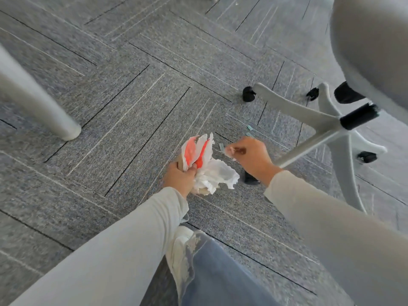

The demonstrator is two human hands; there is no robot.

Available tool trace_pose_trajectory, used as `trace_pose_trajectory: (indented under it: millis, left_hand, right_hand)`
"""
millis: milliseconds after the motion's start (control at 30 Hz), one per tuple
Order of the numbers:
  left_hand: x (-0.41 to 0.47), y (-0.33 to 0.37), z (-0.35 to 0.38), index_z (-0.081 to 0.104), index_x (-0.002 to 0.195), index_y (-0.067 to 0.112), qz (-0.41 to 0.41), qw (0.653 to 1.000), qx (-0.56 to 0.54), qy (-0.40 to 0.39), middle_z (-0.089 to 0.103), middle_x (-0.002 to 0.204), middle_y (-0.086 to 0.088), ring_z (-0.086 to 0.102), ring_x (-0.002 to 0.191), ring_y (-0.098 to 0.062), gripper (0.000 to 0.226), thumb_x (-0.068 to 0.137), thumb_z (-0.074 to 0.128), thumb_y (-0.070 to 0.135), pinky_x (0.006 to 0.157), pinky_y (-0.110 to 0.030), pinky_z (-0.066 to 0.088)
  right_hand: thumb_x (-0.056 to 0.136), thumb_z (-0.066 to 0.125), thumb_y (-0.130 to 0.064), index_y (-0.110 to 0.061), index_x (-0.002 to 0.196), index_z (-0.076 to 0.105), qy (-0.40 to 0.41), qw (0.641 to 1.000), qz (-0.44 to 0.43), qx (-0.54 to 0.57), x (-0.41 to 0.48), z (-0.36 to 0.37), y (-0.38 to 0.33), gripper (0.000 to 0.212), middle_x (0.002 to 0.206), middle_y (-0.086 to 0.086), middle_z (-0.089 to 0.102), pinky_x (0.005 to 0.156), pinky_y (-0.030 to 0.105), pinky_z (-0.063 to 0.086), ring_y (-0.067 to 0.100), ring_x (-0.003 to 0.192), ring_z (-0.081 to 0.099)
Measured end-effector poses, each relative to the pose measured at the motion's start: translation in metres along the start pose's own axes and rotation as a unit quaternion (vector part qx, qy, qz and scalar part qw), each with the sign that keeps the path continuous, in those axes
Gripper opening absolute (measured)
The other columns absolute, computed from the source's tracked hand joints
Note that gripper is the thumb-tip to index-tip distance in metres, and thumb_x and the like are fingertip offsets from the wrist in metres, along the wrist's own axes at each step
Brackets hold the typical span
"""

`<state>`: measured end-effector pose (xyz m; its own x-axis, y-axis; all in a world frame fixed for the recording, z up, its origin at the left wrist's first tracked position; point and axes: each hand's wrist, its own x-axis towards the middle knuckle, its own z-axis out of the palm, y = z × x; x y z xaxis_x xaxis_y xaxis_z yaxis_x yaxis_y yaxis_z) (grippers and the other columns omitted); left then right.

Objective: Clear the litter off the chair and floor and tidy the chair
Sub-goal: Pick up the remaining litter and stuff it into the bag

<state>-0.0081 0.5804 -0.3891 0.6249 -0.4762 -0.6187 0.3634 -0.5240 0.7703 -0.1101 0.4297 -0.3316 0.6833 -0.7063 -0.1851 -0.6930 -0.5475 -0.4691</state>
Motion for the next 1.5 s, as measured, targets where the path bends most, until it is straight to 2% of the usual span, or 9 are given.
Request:
trace_pose_trajectory:
  millis: [133, 300, 467, 600, 733, 967, 1067, 1300, 1500]
  left_hand:
    - [-0.032, 0.024, -0.001, 0.057, 0.109, 0.013, 0.031, 0.998, -0.047, -0.023, 0.068, 0.095, -0.005, 0.064, 0.065, -0.019, 0.032, 0.086, 0.060, 0.035, 0.055, -0.026, 0.055]
    - [-0.058, 0.055, -0.005, 0.054, 0.113, 0.011, 0.034, 0.992, -0.098, -0.073, 0.067, 0.111, -0.009, 0.068, 0.090, -0.030, 0.043, 0.083, 0.063, 0.040, 0.087, -0.046, 0.054]
    - [-0.016, 0.052, -0.009, 0.052, 0.104, 0.016, -0.006, 0.995, -0.099, 0.030, 0.066, 0.113, -0.011, 0.065, 0.097, -0.032, 0.034, 0.080, 0.068, 0.035, 0.085, -0.047, 0.054]
    - [0.026, 0.034, -0.012, 0.058, 0.111, 0.011, -0.033, 0.992, -0.085, 0.082, 0.067, 0.111, -0.010, 0.064, 0.096, -0.029, 0.037, 0.080, 0.069, 0.026, 0.085, -0.041, 0.053]
    - [0.065, 0.031, -0.010, 0.055, 0.105, 0.012, -0.043, 0.991, -0.060, 0.115, 0.066, 0.109, -0.011, 0.063, 0.097, -0.031, 0.031, 0.080, 0.068, 0.026, 0.090, -0.048, 0.050]
    - [0.115, 0.032, 0.007, 0.056, 0.102, 0.016, -0.055, 0.987, 0.010, 0.148, 0.066, 0.100, -0.007, 0.064, 0.087, -0.029, 0.030, 0.078, 0.069, 0.030, 0.082, -0.044, 0.054]
    - [0.126, 0.031, 0.015, 0.055, 0.098, 0.022, -0.056, 0.989, 0.018, 0.133, 0.065, 0.099, -0.005, 0.064, 0.085, -0.026, 0.024, 0.079, 0.068, 0.028, 0.081, -0.042, 0.055]
    - [0.144, 0.035, 0.037, 0.055, 0.096, 0.024, -0.052, 0.988, 0.015, 0.143, 0.063, 0.089, 0.002, 0.063, 0.078, -0.019, 0.022, 0.080, 0.069, 0.024, 0.077, -0.039, 0.056]
    - [0.151, 0.037, 0.050, 0.059, 0.105, 0.020, -0.025, 0.991, 0.043, 0.125, 0.063, 0.092, 0.003, 0.063, 0.084, -0.021, 0.028, 0.080, 0.068, 0.026, 0.077, -0.036, 0.054]
  right_hand:
    - [0.075, 0.067, -0.009, -0.014, 0.069, 0.052, 0.015, 0.998, -0.045, 0.029, -0.025, -0.011, -0.051, 0.016, 0.062, -0.004, 0.053, 0.059, 0.026, 0.043, 0.013, 0.058, 0.046]
    - [0.079, 0.060, -0.006, -0.013, 0.088, 0.072, -0.060, 0.993, -0.101, -0.013, -0.040, -0.033, -0.065, 0.016, 0.089, 0.005, 0.072, 0.079, 0.023, 0.044, 0.019, 0.083, 0.062]
    - [0.080, 0.040, 0.010, -0.018, 0.080, 0.046, -0.152, 0.973, -0.038, 0.168, 0.003, -0.005, -0.065, 0.029, 0.091, 0.009, 0.067, 0.074, 0.027, 0.046, 0.017, 0.087, 0.060]
    - [0.082, 0.051, -0.010, -0.029, 0.079, 0.045, -0.061, 0.957, 0.062, 0.278, 0.050, 0.021, -0.035, 0.020, 0.084, -0.002, 0.068, 0.064, 0.026, 0.047, 0.014, 0.075, 0.061]
    - [0.085, 0.054, -0.013, -0.015, 0.094, 0.059, 0.057, 0.978, 0.178, 0.095, 0.093, 0.030, 0.038, 0.010, 0.095, 0.005, 0.065, 0.066, 0.020, 0.038, 0.020, 0.081, 0.057]
    - [0.082, 0.064, -0.025, -0.010, 0.064, 0.059, -0.125, 0.962, 0.239, -0.034, 0.124, 0.073, 0.093, 0.024, 0.063, 0.006, 0.058, 0.060, 0.031, 0.050, 0.023, 0.059, 0.054]
    - [0.079, 0.067, -0.028, -0.012, 0.053, 0.050, -0.119, 0.967, 0.223, -0.045, 0.131, 0.089, 0.093, 0.034, 0.049, 0.001, 0.049, 0.042, 0.023, 0.035, 0.016, 0.044, 0.045]
    - [0.083, 0.055, -0.010, -0.012, 0.086, 0.066, -0.143, 0.981, 0.118, -0.052, 0.141, 0.099, 0.090, 0.011, 0.089, 0.009, 0.066, 0.067, 0.031, 0.050, 0.026, 0.075, 0.060]
    - [0.088, 0.049, -0.010, -0.018, 0.079, 0.052, 0.052, 0.965, 0.255, 0.013, 0.159, 0.061, 0.135, 0.013, 0.088, 0.005, 0.062, 0.058, 0.030, 0.047, 0.020, 0.066, 0.057]
